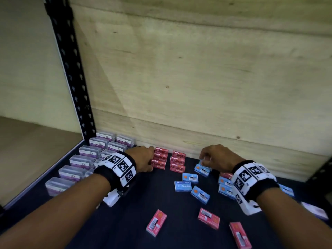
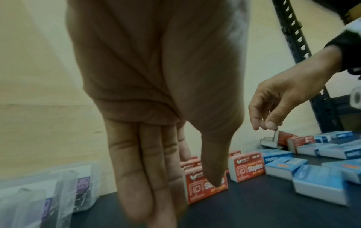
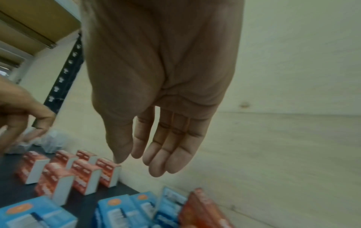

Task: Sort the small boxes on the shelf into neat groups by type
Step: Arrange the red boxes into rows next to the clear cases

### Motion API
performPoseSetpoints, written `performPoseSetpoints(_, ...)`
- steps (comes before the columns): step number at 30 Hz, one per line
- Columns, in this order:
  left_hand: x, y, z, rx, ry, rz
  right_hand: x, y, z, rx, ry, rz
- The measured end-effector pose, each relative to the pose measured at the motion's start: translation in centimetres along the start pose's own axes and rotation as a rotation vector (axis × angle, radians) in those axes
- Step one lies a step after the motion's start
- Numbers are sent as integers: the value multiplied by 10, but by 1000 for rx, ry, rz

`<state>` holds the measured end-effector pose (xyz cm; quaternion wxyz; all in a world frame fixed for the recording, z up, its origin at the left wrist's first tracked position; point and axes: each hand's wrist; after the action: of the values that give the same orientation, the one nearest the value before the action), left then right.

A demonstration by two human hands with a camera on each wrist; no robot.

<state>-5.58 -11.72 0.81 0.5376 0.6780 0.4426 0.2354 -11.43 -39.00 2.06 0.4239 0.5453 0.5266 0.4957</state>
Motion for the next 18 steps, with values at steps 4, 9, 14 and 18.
performPoseSetpoints(4,-13,1,-14,111,-8,-19,-28,5,-14,5,-110,-13)
performPoseSetpoints(9,-31,-8,-26,182,-69,-96,-43,-3,-28,67,-170,-53)
performPoseSetpoints(14,-44,-19,-38,261,-54,-90,-45,-13,-33,59,-204,-53)
performPoseSetpoints(18,-52,-25,-53,310,-34,-4,-43,-21,-33,5,-213,-91)
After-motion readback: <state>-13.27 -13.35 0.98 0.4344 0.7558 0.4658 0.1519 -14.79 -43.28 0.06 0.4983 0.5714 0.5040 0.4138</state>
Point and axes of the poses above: each hand's wrist, its own z-axis towards the middle knuckle, its own y-axis out of the back of the hand, x = y × z, and after that the axes turned 4 degrees about -z, right-handed
